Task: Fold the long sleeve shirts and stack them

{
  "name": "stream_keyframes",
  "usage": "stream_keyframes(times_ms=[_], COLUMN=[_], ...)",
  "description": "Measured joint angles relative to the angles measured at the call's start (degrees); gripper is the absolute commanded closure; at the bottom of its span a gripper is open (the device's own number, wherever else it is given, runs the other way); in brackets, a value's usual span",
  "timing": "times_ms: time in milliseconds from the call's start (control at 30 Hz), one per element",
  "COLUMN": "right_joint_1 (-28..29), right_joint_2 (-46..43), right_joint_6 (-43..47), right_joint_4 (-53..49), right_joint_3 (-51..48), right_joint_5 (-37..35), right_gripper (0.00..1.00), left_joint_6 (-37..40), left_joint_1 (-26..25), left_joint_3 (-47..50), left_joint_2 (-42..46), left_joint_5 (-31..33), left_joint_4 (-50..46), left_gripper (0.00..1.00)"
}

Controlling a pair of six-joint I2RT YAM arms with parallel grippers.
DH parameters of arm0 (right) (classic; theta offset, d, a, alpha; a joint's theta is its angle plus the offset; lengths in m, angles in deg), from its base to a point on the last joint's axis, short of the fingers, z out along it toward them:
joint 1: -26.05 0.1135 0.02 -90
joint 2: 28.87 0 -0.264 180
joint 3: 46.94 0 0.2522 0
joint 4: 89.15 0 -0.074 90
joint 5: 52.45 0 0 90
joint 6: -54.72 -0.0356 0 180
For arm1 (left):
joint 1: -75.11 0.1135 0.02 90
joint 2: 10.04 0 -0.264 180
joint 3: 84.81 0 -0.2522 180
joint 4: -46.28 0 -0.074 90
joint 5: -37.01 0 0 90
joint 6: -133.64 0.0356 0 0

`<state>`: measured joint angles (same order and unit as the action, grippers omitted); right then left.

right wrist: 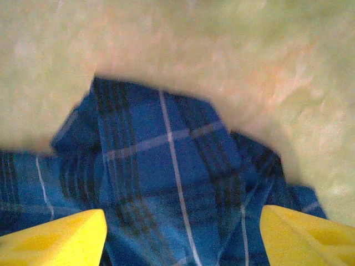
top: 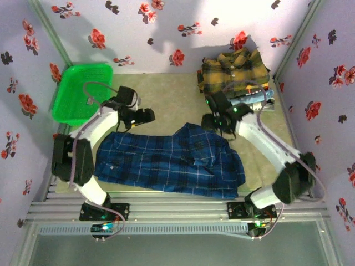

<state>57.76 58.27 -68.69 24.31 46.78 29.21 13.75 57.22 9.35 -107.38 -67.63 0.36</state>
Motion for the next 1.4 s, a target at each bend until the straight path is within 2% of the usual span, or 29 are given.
stream_keyframes(times_ms=[133, 400, 600, 833, 967, 1067, 1233, 1400], right_joint_1=[-0.7, -0.1, 1.5, 2.2, 2.2, 2.2, 2.4, 1.7], right_joint_2=[14.1, 33.1, 42.4, 48.3, 50.9, 53.0, 53.3, 53.4], right_joint_6=[3.7, 8.6, 11.7, 14.6, 16.4, 17.4, 18.1, 18.4], right_joint_4=[0.2, 0.1, -0.8, -3.4, -5.1, -6.1, -7.2, -7.8], right_joint_3=[10.9, 19.8, 31.3, 36.4, 39.1, 41.9, 44.3, 49.5], right_joint_5=[-0.3, 2.3, 2.3, 1.9, 1.0, 0.9, -2.8, -6.9], right_gripper=[0.30, 0.32, 0.37, 0.41, 0.53, 0.73, 0.99, 1.00], left_joint_6=[-2.7, -2.8, -2.6, -2.8, -3.9, -5.2, -7.9, -13.0], left_joint_1=[3.1, 12.8, 13.1, 13.1, 12.9, 11.6, 6.7, 2.1], left_joint_3=[1.4, 5.5, 5.9, 7.0, 7.0, 6.4, 3.8, 5.1], left_joint_2=[-5.3, -7.0, -7.7, -6.2, -4.2, -2.1, 0.0, -0.7], left_joint_5=[0.1, 6.2, 7.4, 7.6, 7.0, 6.3, 3.0, -1.8], left_joint_4=[1.5, 0.3, 0.5, 0.8, -0.7, -1.7, -0.7, 4.7], left_gripper=[0.16, 0.16, 0.16, 0.15, 0.14, 0.14, 0.13, 0.13])
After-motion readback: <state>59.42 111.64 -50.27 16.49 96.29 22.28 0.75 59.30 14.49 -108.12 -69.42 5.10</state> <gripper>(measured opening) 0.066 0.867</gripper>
